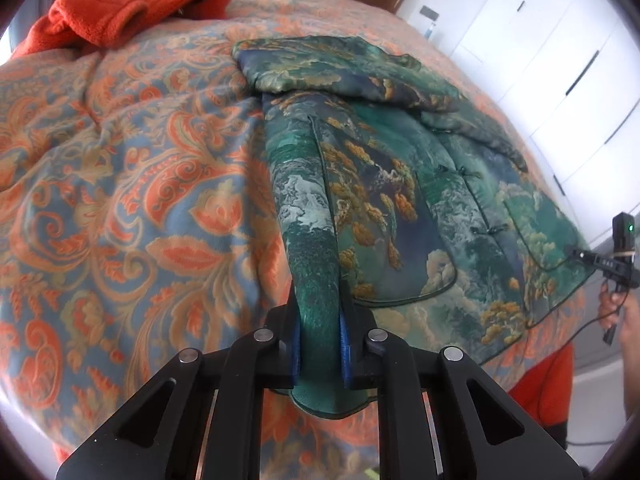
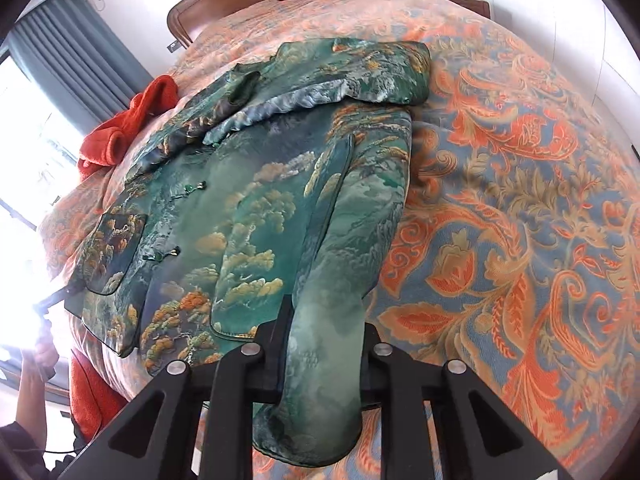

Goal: Fold large clothes
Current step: 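Grasp the jacket hem with both grippers and lift it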

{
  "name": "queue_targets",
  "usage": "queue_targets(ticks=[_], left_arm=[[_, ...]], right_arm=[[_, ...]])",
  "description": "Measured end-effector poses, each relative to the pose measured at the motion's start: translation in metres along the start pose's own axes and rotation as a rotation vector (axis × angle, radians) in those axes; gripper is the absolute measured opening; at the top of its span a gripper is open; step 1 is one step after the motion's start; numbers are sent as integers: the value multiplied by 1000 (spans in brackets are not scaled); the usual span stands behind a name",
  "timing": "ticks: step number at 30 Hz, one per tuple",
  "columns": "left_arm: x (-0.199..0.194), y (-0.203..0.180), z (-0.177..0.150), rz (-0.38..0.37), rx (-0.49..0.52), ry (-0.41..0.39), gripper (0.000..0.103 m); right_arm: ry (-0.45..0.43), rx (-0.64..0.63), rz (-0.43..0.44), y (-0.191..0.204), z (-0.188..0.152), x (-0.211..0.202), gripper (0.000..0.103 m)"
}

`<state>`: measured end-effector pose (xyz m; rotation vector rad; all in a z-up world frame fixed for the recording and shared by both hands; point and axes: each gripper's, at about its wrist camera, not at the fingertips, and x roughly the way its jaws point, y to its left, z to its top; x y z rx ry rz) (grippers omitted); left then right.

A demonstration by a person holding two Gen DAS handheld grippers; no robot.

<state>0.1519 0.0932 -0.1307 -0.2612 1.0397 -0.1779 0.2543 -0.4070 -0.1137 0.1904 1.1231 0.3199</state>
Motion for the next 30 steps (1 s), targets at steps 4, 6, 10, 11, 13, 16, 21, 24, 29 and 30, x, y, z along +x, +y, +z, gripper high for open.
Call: queue_targets(ticks=[4,6,10,11,13,16,21,24,29,30], left_arm=[[3,4,-5,8,2,10,12],[5,6,-8,10,-4,15,12],[-1,6,-16,23,-8,11,12],[0,6,-16,25,-9,11,12],[2,5,-20,28,-20,21,12],[3,4,-32,25,-45,46,12],[1,6,-49,11,-87,98,11],[1,8,-56,13,-104,132,11],[1,12,-47,7,-120,171,10],[-1,12,-41,6,-117,172,10]], right_arm=[[15,-13,-12,2,-3,-2,21],[21,-8,-11,1,-5,-2,21],[39,11,-6,-5,-12,-1,21],[43,15,-5,-5,-14,-1,21],[50,37,3,-10,-23,-4,21],[54,72,17,-16,-33,-8,21],[68,100,24,-20,-47,-15,21],[94,93,14,-19,-59,-21,20],[132,106,22,-9,-78,-28,18],[140,108,26,-7,-79,-30,18]])
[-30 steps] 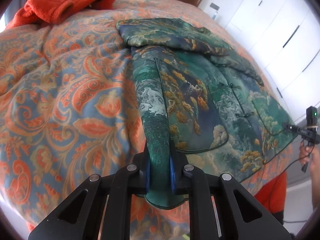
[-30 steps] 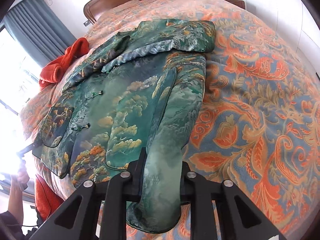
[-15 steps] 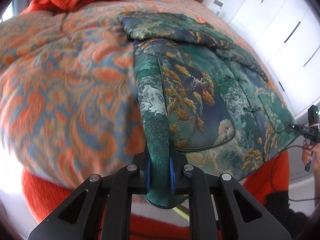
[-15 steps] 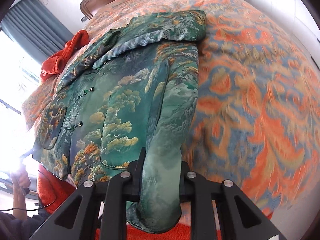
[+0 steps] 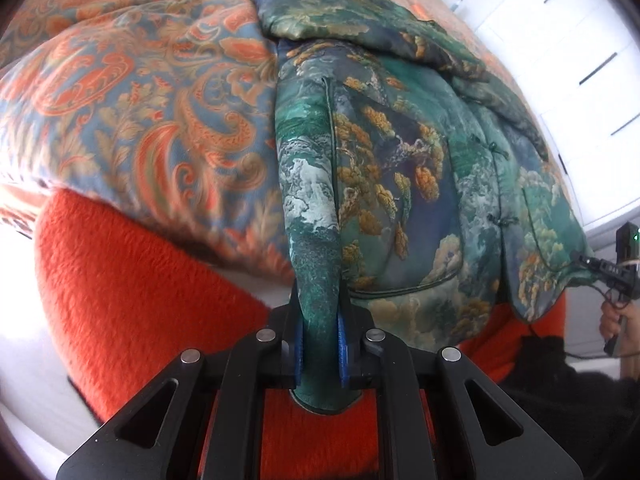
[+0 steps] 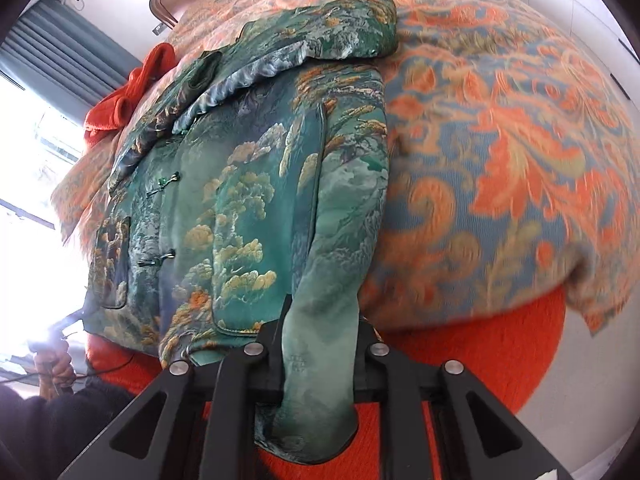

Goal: Fold large clothes
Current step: 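Grasp the jacket hem with both grippers and lift it, then fold the held hem up over the jacket toward the collar with both grippers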

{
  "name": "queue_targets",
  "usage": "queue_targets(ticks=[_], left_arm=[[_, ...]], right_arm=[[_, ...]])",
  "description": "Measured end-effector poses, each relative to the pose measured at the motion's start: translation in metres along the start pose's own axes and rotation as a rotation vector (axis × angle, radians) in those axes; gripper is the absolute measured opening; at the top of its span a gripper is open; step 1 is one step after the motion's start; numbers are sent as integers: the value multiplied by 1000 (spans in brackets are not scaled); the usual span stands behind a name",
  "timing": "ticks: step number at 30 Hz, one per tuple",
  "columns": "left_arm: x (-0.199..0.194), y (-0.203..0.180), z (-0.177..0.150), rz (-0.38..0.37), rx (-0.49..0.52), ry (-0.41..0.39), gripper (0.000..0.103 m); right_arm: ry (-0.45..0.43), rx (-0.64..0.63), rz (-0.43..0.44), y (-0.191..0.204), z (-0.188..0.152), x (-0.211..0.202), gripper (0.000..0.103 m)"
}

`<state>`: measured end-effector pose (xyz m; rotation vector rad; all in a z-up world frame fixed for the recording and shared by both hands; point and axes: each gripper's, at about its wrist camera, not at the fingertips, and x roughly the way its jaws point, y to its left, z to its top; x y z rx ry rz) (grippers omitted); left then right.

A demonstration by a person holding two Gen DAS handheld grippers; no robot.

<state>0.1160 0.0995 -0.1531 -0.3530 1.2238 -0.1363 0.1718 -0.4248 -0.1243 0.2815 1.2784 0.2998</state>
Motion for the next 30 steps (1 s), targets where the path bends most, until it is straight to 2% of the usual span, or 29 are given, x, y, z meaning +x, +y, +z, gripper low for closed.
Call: queue_targets(ticks=[5,8,11,15,20,22,24,27,28,29,30], left_arm=[[-28,-4,47,-46,7,-38,10],[-50,-7,77,-96,15,-99,10],[-68,-11,120,-159,24,-178,11],[-75,-11,199,-257,1,-246,11],[-45,-15,310,-208,-18,-293,12],[-23,-16,344,-183,-60,-289,14],[1,-18,377,-124,-85,-291,17],[29,-15,389,-81,-118,-291,29],[35,-12,387,-88,-133,-286,40],[39,-9,386,-95,-151,-287,58],[42,-5,386,-96,-178,-299,67]], right_arm=[[14,21,69,13,5,-20,15],[-37,44,147,15,24,-41,14],[-104,53,227,18,56,-59,14],[-179,18,286,31,112,-68,14],[-245,14,311,39,207,-57,14],[-246,60,309,33,242,-42,14],[-245,152,314,18,272,-23,15],[-242,264,295,-5,308,14,19],[-239,312,299,-15,316,26,23],[-236,347,311,-23,319,33,27],[-231,390,341,-32,322,45,36]])
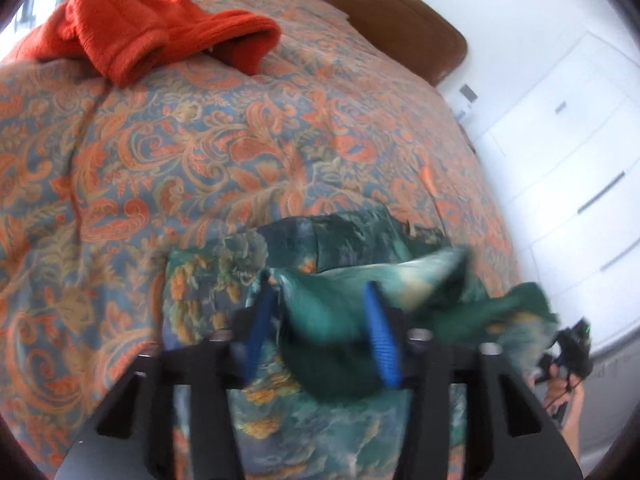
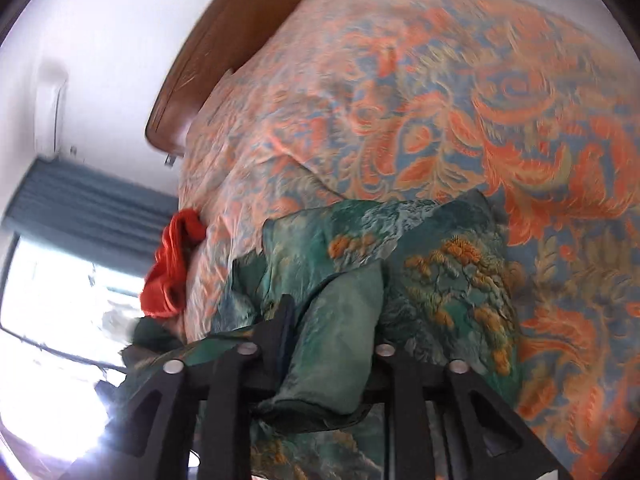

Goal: Fold large clothes
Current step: 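Fold the held hem up over the jacket toward the collar with both grippers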

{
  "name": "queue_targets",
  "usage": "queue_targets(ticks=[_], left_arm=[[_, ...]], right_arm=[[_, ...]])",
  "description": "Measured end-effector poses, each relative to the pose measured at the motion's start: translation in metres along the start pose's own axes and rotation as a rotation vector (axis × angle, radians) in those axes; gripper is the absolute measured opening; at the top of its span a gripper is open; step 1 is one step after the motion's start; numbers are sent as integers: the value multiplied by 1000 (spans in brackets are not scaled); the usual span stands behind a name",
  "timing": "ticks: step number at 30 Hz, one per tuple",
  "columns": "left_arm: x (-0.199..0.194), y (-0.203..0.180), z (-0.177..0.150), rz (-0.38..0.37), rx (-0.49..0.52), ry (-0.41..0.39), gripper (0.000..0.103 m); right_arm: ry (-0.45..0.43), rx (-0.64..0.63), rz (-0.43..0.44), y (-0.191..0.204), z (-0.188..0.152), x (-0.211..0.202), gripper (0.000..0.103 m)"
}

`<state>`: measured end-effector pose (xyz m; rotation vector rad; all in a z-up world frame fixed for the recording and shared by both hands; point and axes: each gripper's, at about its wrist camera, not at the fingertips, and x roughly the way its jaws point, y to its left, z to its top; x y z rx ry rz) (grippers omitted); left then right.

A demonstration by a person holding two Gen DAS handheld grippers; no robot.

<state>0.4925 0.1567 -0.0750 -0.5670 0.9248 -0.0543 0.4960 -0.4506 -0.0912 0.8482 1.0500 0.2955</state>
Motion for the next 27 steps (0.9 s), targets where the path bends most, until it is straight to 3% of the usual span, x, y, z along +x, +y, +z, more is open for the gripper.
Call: queue_targets(ticks=[1,4,7,8,10,13,15,18,19,20,21,22,25,27], left_arm=[[-3,6,-3,0,-28,-18,77],[-22,18,-4,-81,-75,-50,85],[-39,21,-4,-82,-12,-77,95],[-40,18,-6,-68,41,-67,96],[-28,10,-14,-34,164,-1,97],[14,0,-29,49,266,105,96],[48,-9,-35,120,292,148,91],[79,-14,-36,180,273,185,69],[85,-13,-37,200,254,197,46],[86,-12,-36,230,247,197,23],[83,-12,-36,267,250,186,16],[76,-13,-36,261,252,172,10],[36,-23,-31,261,274,58,8],[11,-35,-24,244,282,-26,8]], right_arm=[[-1,52,43,-11,3,7,49],[-105,225,184,-43,-2,8,76],[-167,246,231,-50,1,-6,76],[-178,191,202,-45,3,-14,76],[-190,29,55,-26,6,-24,76],[-125,-272,-185,7,-2,-12,76],[-68,-347,-243,16,-8,9,76],[-15,-352,-294,19,-13,43,76],[-17,-359,-326,20,-17,53,76],[-20,-374,-358,19,-20,59,68],[-25,-411,-411,24,-24,67,43],[-38,-449,-473,28,-26,72,20],[-114,-550,-599,46,-39,62,13],[-211,-656,-675,67,-49,50,12]])
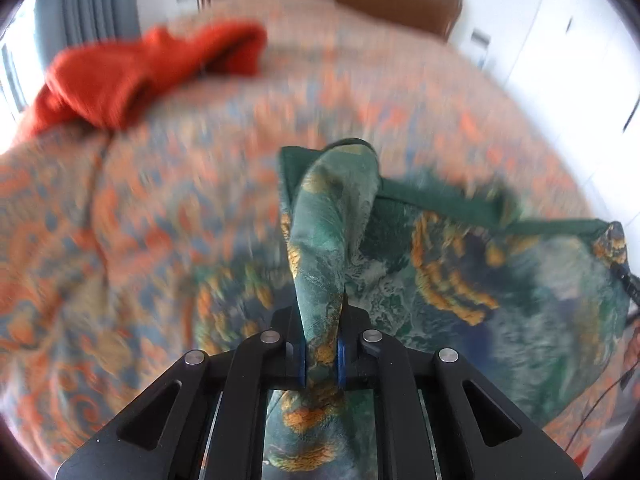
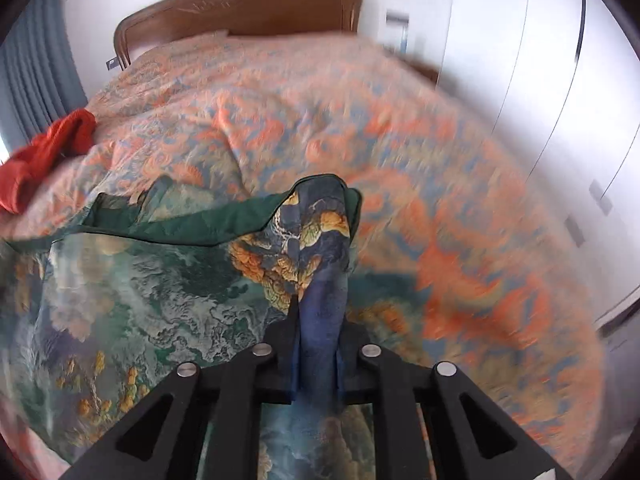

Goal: Fold large clothes
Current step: 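Fold the held hem up over the jacket toward the collar with both grippers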

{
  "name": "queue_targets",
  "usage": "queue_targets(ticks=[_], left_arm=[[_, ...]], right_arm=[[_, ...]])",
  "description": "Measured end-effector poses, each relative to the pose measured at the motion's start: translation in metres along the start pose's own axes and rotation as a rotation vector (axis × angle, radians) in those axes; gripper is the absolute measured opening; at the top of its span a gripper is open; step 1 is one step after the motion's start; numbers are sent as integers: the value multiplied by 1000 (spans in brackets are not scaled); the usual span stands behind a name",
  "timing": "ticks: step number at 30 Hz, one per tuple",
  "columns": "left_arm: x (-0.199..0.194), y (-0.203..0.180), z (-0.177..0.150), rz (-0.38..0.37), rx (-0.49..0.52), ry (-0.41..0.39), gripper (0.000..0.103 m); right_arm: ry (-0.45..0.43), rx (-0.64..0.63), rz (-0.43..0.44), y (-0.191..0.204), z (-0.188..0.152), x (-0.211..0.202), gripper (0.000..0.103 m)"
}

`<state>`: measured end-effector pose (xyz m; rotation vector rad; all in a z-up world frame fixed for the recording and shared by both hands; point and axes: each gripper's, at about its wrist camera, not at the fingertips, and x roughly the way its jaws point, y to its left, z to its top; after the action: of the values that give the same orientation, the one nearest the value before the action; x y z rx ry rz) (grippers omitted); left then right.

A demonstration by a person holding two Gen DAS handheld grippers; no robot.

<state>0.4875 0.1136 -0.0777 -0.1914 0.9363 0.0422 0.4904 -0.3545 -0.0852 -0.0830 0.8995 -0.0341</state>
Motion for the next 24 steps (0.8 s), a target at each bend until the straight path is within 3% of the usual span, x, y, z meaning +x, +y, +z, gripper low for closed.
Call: queue_targets(ticks=[3,5,8,10,13,16,18,24], left_arm=[[-30,-17,17,58,35,-155,8],[-29,-26,25,111,50,-220,8],[1,-30,28,190,61,-247,8],[37,-24,20,214,56,-197,9],[94,-14,-10,244,69,-101,12],[115,-11,-34,229,76,-117,14],[120,-9,-41,216,73,-136,15],[127,0,-44,160,22,-147,17]], right_arm=[[-150,-60,-82,14,18,-31,12],[-244,-55,-126,21,33,-43,12],[-320,-21,-164,23,52,-44,12],[-317,-27,-196,23,57,-26,12],[-180,-56,-213,20,41,39,12],[-82,-90,-206,21,8,92,12],[-104,-84,-193,22,-12,107,12],[-151,-47,-181,17,-25,124,14]])
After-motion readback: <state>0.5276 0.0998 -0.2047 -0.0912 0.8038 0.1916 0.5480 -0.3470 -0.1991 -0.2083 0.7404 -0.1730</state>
